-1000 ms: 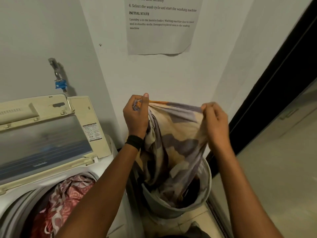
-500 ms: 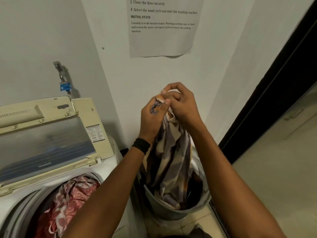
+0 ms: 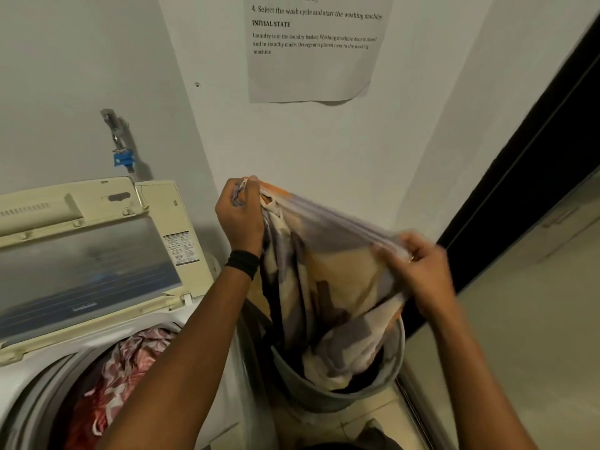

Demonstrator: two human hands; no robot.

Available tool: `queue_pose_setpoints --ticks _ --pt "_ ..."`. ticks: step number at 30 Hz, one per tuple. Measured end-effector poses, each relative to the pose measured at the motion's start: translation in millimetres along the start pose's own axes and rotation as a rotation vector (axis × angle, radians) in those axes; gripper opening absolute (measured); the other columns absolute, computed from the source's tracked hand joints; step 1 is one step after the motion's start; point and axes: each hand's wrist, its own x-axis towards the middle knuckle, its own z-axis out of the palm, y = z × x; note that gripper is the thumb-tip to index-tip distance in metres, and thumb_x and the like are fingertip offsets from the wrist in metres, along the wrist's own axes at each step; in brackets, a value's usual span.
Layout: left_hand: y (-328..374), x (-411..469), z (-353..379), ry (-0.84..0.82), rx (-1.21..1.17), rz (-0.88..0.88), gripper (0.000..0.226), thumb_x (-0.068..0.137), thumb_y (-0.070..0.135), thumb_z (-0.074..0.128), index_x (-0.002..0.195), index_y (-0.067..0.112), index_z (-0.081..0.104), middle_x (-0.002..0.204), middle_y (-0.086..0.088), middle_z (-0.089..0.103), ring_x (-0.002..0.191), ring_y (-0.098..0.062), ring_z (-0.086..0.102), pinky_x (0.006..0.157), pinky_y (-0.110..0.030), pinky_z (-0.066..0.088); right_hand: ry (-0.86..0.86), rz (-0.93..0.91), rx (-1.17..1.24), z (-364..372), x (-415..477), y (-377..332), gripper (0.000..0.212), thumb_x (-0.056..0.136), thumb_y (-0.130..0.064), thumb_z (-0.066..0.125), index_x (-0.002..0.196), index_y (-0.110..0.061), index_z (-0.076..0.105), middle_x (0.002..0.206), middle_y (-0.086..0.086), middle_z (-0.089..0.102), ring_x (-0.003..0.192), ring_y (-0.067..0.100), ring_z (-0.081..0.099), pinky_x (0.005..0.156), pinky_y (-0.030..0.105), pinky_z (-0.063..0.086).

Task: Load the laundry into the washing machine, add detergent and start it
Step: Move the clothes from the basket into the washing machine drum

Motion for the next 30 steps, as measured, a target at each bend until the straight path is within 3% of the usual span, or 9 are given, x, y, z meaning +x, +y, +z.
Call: queue_pose_setpoints --ticks 6,9,12,15,18,20,23,27,30 --pt "9.3 -22.5 22.1 -0.057 0.027 0.013 0.014 0.097 0.014 0.061 0.095 0.004 0.070 0.089 0.004 0.070 0.084 -0.008 0.066 0.080 -0.026 0.053 0.084 -0.275 0.155 -1.6 61.6 -107.3 0.014 0.095 -0.013 0.070 0.106 -0.008 0.077 0.099 0.000 0.075 0.089 0.007 0.067 0.083 0.025 0.055" --pt "19.3 -34.9 31.0 -0.230 -0.034 -0.001 0.025 0.103 0.014 0.054 0.121 0.008 0.070 0.120 0.000 0.071 0.113 -0.007 0.065 0.100 -0.024 0.051 -0.132 -0.247 0.071 51.0 68.0 -98.7 0.024 0.099 -0.008 0.063 0.120 -0.010 0.075 0.113 -0.007 0.074 0.102 -0.004 0.067 0.090 0.016 0.050" --pt "16.5 -44.8 30.4 -0.449 -0.021 0.026 0.034 0.106 0.027 0.051 0.136 0.012 0.061 0.138 -0.004 0.064 0.127 -0.013 0.060 0.107 -0.025 0.049 -0.331 -0.235 -0.061 85.1 62.4 -74.2 0.027 0.104 -0.015 0.055 0.121 -0.017 0.075 0.119 -0.012 0.071 0.112 0.001 0.063 0.101 0.027 0.051" --pt "7.7 -43.8 21.1 -0.465 0.048 0.042 0.026 0.102 0.025 0.062 0.116 0.003 0.065 0.111 -0.004 0.071 0.102 -0.007 0.067 0.088 -0.018 0.054 -0.429 -0.080 0.024 84.5 63.6 -59.7 0.032 0.103 -0.013 0.046 0.119 -0.016 0.073 0.120 -0.005 0.071 0.115 0.011 0.064 0.108 0.042 0.051" --pt "4.1 -42.9 19.8 -0.426 0.090 0.071 0.020 0.100 0.022 0.067 0.098 0.002 0.065 0.090 -0.006 0.070 0.083 -0.015 0.067 0.075 -0.022 0.055 -0.460 -0.063 0.102 80.5 58.0 -47.6 0.042 0.096 -0.004 0.048 0.130 -0.017 0.068 0.130 -0.005 0.069 0.124 0.011 0.062 0.110 0.039 0.050" --pt "3.7 -42.0 21.7 -0.367 0.081 0.072 0.022 0.101 0.022 0.067 0.093 0.003 0.063 0.085 -0.006 0.069 0.079 -0.017 0.066 0.072 -0.024 0.055 -0.381 -0.101 0.055 78.8 50.3 -39.1 0.035 0.098 -0.008 0.060 0.131 -0.018 0.066 0.124 -0.009 0.069 0.114 0.003 0.064 0.099 0.025 0.053" --pt "2.1 -29.3 16.9 -0.243 0.061 0.052 0.023 0.102 0.022 0.065 0.090 0.002 0.062 0.083 -0.002 0.065 0.077 -0.008 0.062 0.072 -0.019 0.050 -0.321 -0.005 -0.057 61.5 39.7 -19.5 0.026 0.092 -0.036 0.076 0.108 -0.017 0.067 0.079 -0.011 0.062 0.069 0.003 0.057 0.063 0.016 0.044" --pt "-2.8 -11.3 -1.9 -0.223 0.100 0.099 0.024 0.102 0.020 0.064 0.089 0.000 0.060 0.080 -0.003 0.061 0.074 -0.007 0.057 0.072 -0.020 0.047 -0.422 0.084 -0.295 2.5 40.3 -5.4 0.039 0.088 -0.051 0.076 0.084 -0.012 0.072 0.059 -0.006 0.052 0.056 0.009 0.050 0.057 0.032 0.042" --pt "-13.2 -8.5 -9.9 -0.209 0.118 0.124 0.023 0.103 0.020 0.064 0.089 0.002 0.061 0.081 -0.001 0.062 0.076 -0.009 0.058 0.074 -0.023 0.048 -0.200 0.034 -0.241 -33.2 53.9 -29.1 0.029 0.087 -0.041 0.080 0.084 -0.012 0.074 0.063 -0.002 0.063 0.055 0.013 0.056 0.053 0.028 0.047"
